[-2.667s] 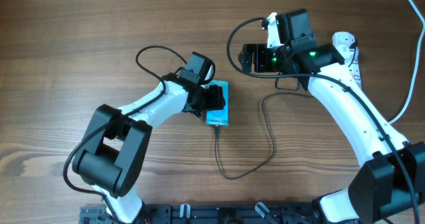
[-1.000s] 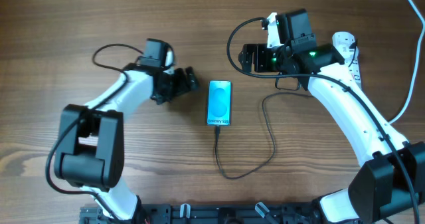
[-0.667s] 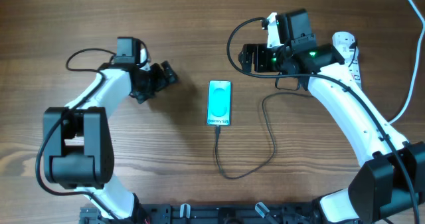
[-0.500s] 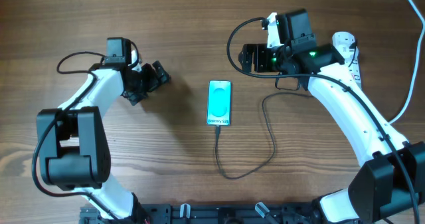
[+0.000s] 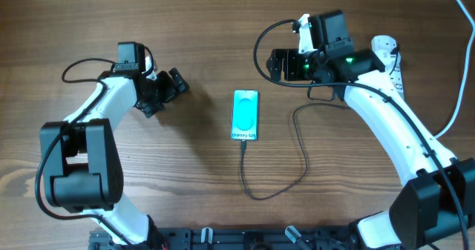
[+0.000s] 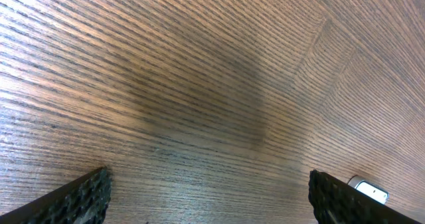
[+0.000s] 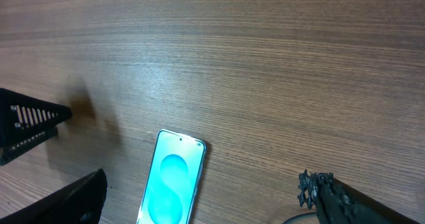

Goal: Plug charger to phone and switch on socket
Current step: 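Move the right gripper to the power strip's switch beside the charger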

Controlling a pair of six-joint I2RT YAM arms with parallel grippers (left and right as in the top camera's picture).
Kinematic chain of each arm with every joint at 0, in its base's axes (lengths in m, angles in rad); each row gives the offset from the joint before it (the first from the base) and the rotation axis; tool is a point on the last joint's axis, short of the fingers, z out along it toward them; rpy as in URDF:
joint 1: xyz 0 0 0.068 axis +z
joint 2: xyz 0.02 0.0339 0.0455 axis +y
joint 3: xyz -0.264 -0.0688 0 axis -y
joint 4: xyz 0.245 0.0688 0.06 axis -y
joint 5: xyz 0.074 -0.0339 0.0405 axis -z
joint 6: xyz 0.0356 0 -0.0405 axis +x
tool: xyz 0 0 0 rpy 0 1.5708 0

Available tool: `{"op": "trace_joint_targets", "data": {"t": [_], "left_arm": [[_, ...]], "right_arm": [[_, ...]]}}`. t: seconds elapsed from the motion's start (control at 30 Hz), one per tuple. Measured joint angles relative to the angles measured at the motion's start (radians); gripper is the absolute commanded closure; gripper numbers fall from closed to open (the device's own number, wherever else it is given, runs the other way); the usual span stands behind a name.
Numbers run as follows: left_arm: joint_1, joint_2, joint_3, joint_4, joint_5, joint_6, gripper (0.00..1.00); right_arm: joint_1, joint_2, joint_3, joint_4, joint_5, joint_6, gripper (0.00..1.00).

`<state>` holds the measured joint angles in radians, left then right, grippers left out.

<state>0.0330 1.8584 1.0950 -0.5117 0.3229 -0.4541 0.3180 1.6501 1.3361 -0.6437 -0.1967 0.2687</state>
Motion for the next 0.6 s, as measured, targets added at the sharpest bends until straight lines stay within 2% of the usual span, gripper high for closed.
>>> {"op": "trace_joint_targets", "data": {"t": [0.23,0.43,0.6], "left_arm": [[0.000,0.000,0.000,0.000,0.000,0.000,0.00],[0.000,0.000,0.000,0.000,0.000,0.000,0.00],[0.000,0.000,0.000,0.000,0.000,0.000,0.00]], "right_arm": [[0.000,0.000,0.001,-0.046,0.000,0.096,0.00],[0.000,-0.010,0.078,-0.212,0.077,0.124,0.00],[-0.001,-0.078,0.243,-0.405,0.178,0.132,0.00]]}}
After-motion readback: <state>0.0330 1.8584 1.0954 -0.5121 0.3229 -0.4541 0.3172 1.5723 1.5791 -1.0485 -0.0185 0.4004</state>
